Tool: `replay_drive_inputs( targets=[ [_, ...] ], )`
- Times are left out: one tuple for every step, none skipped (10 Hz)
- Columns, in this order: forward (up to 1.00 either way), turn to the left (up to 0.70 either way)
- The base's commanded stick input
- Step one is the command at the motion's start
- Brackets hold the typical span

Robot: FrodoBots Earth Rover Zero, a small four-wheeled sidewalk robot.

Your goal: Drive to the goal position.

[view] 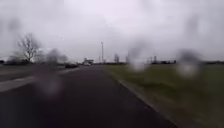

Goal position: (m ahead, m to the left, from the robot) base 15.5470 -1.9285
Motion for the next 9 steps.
replay_drive_inputs(
  targets=[
    [1.00,0.16],
    [1.00,0.00],
    [1.00,0.00],
    [1.00,0.00],
    [1.00,0.00],
    [1.00,0.00],
    [1.00,0.00],
    [1.00,0.00],
    [1.00,0.00]
  ],
)
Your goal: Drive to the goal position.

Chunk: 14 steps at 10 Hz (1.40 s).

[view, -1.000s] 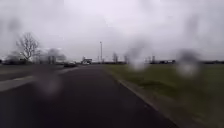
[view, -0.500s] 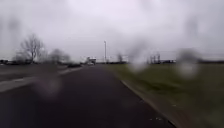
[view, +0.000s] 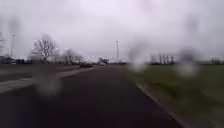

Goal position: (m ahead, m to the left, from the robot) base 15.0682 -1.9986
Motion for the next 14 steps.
replay_drive_inputs(
  targets=[
    [1.00,0.00],
    [1.00,0.04],
    [1.00,0.18],
    [1.00,0.39],
    [1.00,0.40],
    [1.00,0.40],
    [1.00,0.10],
    [1.00,0.01],
    [1.00,0.00],
    [1.00,0.00],
    [1.00,0.00],
    [1.00,0.00],
    [1.00,0.00],
    [1.00,0.00]
  ],
)
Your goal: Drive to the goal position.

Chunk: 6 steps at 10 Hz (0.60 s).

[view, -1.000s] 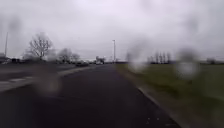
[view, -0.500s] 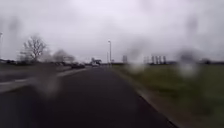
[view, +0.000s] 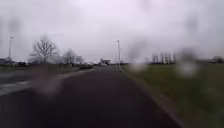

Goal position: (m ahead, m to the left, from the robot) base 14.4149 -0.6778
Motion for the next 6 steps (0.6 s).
replay_drive_inputs(
  targets=[
    [1.00,0.00],
    [1.00,0.00],
    [1.00,0.00],
    [1.00,0.00],
    [1.00,0.00],
    [1.00,0.00]
  ],
)
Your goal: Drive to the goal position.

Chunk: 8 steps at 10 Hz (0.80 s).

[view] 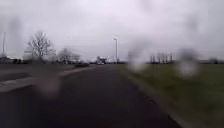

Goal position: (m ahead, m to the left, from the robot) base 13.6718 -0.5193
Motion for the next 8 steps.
replay_drive_inputs(
  targets=[
    [1.00,0.00],
    [1.00,0.00],
    [1.00,0.00],
    [1.00,0.00],
    [1.00,0.00],
    [1.00,0.00],
    [1.00,0.00],
    [1.00,0.00]
  ],
)
